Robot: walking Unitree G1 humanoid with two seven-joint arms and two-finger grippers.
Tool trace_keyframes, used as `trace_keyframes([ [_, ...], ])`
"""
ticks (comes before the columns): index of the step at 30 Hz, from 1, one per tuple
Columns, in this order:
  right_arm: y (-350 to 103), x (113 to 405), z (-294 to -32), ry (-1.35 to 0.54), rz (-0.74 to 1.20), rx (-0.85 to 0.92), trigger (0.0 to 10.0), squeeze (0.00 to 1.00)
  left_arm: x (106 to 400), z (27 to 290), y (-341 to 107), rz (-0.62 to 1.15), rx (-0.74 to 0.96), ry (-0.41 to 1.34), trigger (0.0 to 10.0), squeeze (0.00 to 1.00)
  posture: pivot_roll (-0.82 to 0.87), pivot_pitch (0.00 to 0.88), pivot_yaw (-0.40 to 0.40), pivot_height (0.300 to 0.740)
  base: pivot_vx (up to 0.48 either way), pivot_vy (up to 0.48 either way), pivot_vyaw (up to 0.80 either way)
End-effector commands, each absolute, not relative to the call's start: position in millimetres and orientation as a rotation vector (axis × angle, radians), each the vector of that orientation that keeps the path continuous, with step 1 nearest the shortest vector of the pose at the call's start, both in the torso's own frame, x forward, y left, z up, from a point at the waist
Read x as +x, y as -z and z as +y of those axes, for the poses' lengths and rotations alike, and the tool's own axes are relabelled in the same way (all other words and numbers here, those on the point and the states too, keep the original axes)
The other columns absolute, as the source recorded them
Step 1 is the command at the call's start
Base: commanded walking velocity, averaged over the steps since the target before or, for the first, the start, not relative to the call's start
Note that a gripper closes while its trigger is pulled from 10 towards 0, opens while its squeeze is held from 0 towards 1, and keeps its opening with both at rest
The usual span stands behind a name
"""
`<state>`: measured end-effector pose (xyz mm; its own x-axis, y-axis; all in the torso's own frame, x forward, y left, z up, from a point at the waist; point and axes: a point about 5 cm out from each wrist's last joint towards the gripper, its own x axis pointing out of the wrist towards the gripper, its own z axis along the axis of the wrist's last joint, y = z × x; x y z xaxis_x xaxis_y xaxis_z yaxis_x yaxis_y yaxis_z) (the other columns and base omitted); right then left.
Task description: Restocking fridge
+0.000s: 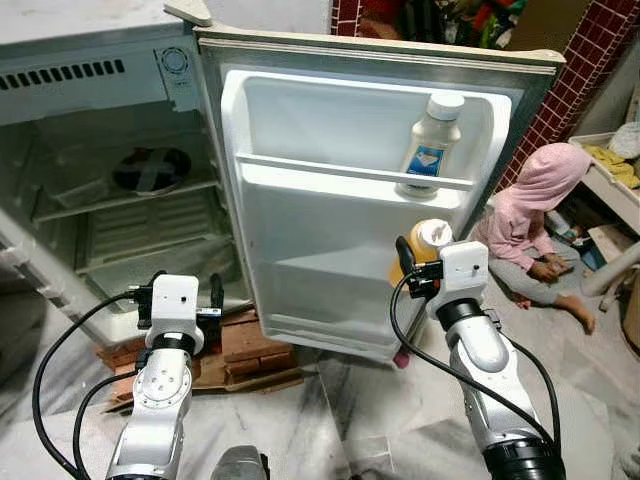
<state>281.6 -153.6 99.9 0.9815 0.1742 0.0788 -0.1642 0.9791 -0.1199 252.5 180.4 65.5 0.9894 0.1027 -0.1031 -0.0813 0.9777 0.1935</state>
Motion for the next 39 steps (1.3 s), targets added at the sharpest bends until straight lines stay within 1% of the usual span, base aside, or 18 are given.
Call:
trace_keyframes([
  [1, -103, 281, -157, -0.156, -0.095, -0.102, 10.0, 0.00, 248, 184, -67, 0.121, 0.197, -0.112, 10.0, 0.00, 0.11, 0.075, -0.036, 0.740, 0.000, 0.000, 0.00],
  [8, -94, 272, -159, -0.147, -0.067, -0.117, 10.0, 0.00, 229, 190, -60, 0.179, 0.183, -0.130, 10.0, 0.00, 0.09, 0.095, -0.031, 0.740, 0.000, 0.000, 0.00],
  [15, -97, 275, -156, -0.144, -0.076, -0.106, 10.0, 0.00, 236, 194, -62, 0.177, 0.182, -0.143, 10.0, 0.00, 0.09, 0.102, -0.028, 0.740, 0.000, -0.373, 0.00],
  [18, -101, 277, -156, -0.164, -0.099, -0.134, 10.0, 0.00, 237, 193, -64, 0.172, 0.192, -0.144, 10.0, 0.00, 0.09, 0.104, -0.028, 0.740, 0.000, -0.256, 0.00],
  [24, -102, 276, -158, -0.162, -0.100, -0.126, 10.0, 0.00, 238, 193, -64, 0.170, 0.182, -0.145, 10.0, 0.00, 0.09, 0.105, -0.030, 0.740, 0.000, 0.000, 0.46],
  [30, -102, 274, -157, -0.157, -0.097, -0.094, 10.0, 0.00, 238, 193, -66, 0.160, 0.162, -0.157, 10.0, 0.00, 0.09, 0.111, -0.034, 0.740, 0.000, 0.000, 0.00],
  [33, -101, 274, -156, -0.171, -0.092, -0.114, 10.0, 0.00, 238, 194, -65, 0.161, 0.155, -0.165, 10.0, 0.00, 0.08, 0.112, -0.035, 0.740, 0.000, 0.000, 0.00],
  [39, -103, 273, -155, -0.180, -0.109, -0.115, 10.0, 0.00, 237, 194, -66, 0.162, 0.154, -0.170, 10.0, 0.00, 0.09, 0.114, -0.036, 0.740, 0.000, 0.000, 0.74],
])
